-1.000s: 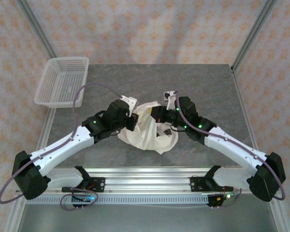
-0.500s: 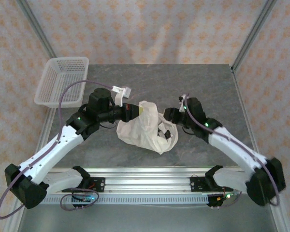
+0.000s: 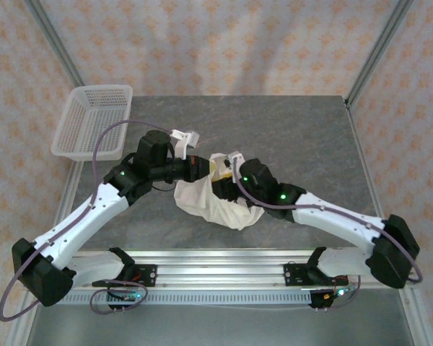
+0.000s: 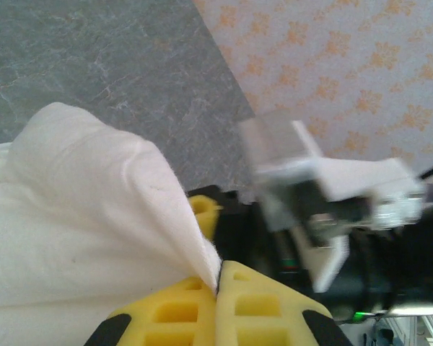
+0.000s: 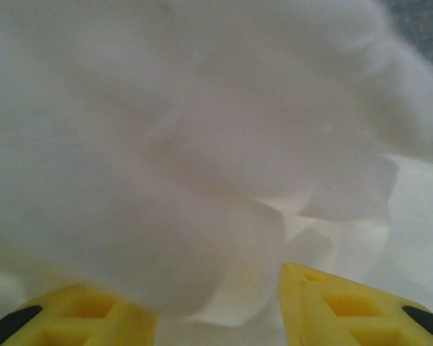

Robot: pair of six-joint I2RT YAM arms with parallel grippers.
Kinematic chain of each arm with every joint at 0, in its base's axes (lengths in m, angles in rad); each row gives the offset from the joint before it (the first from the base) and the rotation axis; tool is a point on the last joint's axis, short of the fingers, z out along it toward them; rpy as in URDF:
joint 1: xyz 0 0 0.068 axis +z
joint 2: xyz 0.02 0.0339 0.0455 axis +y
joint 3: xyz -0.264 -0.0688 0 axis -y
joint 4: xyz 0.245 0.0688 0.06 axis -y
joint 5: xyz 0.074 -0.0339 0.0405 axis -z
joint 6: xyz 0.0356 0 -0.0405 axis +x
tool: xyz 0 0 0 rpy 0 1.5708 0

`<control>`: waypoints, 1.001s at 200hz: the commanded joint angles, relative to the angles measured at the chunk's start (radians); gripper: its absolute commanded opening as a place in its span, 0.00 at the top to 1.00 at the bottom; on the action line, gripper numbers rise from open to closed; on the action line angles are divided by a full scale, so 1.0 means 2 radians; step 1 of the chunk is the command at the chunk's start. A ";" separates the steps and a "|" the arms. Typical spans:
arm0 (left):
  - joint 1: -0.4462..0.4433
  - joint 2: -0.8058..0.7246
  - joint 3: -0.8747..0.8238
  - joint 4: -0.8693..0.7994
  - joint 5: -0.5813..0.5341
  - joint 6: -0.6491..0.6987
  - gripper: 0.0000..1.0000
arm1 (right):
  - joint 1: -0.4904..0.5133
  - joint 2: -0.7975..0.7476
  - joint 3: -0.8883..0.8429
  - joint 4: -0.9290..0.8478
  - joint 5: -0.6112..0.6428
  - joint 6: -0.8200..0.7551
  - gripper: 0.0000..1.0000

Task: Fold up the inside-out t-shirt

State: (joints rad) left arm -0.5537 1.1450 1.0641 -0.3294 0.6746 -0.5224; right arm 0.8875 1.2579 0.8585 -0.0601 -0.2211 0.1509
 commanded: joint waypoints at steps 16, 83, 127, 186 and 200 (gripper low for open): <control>0.005 -0.028 0.011 -0.031 -0.008 0.029 1.00 | 0.003 0.037 0.044 0.012 -0.027 -0.033 0.91; 0.033 0.070 -0.001 -0.138 -0.281 0.106 0.99 | 0.000 -0.119 -0.039 0.101 -0.168 0.083 1.00; 0.034 0.041 -0.045 -0.049 -0.230 0.074 0.43 | -0.030 -0.157 -0.062 0.125 -0.102 0.132 1.00; -0.019 -0.177 -0.119 -0.002 -0.204 0.133 0.33 | -0.062 -0.118 -0.053 0.109 -0.068 0.165 1.00; -0.063 -0.185 -0.119 0.009 -0.205 0.149 0.35 | -0.063 -0.111 -0.047 0.109 -0.073 0.167 1.00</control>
State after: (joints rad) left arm -0.5755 0.7959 0.8597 -0.3771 0.2523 -0.3092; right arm 0.7647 1.0191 0.7368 0.1314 -0.3782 0.4568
